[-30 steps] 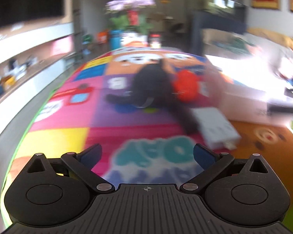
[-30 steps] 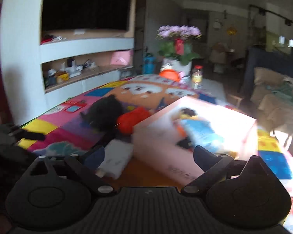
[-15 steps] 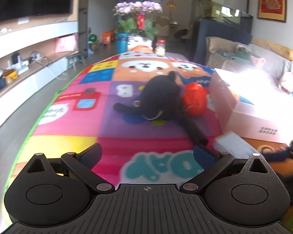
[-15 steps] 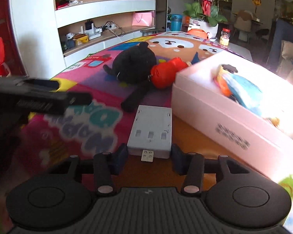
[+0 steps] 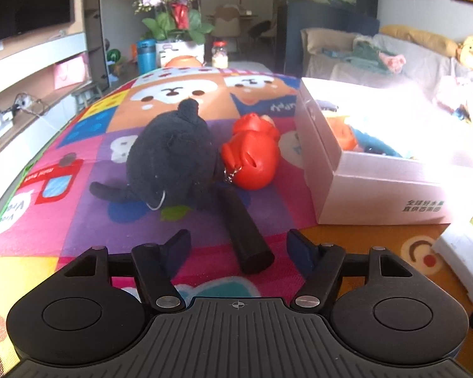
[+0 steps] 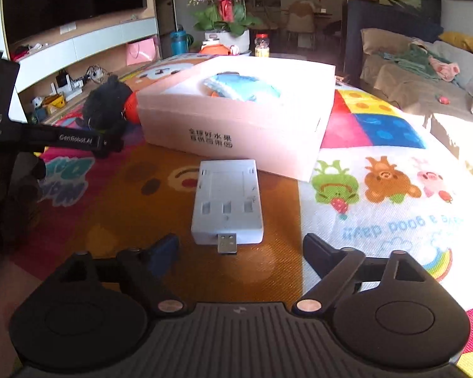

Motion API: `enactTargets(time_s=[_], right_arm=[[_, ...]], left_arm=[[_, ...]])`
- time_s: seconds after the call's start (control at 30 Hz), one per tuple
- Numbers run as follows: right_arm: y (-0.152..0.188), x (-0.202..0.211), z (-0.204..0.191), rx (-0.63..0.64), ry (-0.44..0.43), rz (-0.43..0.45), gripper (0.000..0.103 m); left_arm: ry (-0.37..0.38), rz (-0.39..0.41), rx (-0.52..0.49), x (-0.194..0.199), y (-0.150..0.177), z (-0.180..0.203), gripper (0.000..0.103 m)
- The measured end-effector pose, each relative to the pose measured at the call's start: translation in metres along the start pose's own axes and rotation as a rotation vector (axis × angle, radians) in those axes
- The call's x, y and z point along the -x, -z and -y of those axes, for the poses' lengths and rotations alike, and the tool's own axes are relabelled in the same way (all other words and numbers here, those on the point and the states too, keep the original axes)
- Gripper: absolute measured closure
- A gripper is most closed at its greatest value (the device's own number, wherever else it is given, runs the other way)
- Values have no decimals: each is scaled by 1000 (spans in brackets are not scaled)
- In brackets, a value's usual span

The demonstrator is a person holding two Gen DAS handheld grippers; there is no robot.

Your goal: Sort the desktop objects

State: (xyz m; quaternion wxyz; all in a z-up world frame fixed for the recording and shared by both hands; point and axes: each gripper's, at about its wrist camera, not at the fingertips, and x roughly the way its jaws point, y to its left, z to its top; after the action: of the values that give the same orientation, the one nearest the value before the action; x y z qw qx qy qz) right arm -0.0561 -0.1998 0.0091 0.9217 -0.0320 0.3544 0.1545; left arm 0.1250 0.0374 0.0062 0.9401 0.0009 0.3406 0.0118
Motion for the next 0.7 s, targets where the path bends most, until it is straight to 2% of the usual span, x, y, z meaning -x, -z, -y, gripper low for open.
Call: enactTargets(time_s=[0.03, 0.1, 0.17, 0.23, 0.4, 0.6, 0.67, 0.7], right_arm=[[-1, 0, 2, -5, -10, 5, 7], [-4, -3, 6, -25, -24, -10, 4], [-4, -2, 8, -31, -30, -9, 2], [-4, -1, 9, -35, -33, -10, 0], [-3, -3, 8, -51, -23, -9, 0], [-4, -6, 4, -40, -9, -16, 0], [-4, -6, 2, -32, -2, -20, 0], [-4, -6, 2, -28, 2, -22, 0]], left_arm=[[-5, 0, -9, -1, 1, 1, 30], [1, 4, -23, 1, 2, 2, 43], [12, 2, -39, 5, 3, 4, 64], [27, -3, -56, 10, 5, 7, 73], [101, -12, -80, 30, 15, 16, 73], [271, -43, -80, 53, 27, 30, 69], [293, -47, -73, 55, 27, 30, 54], [298, -45, -75, 56, 27, 30, 52]])
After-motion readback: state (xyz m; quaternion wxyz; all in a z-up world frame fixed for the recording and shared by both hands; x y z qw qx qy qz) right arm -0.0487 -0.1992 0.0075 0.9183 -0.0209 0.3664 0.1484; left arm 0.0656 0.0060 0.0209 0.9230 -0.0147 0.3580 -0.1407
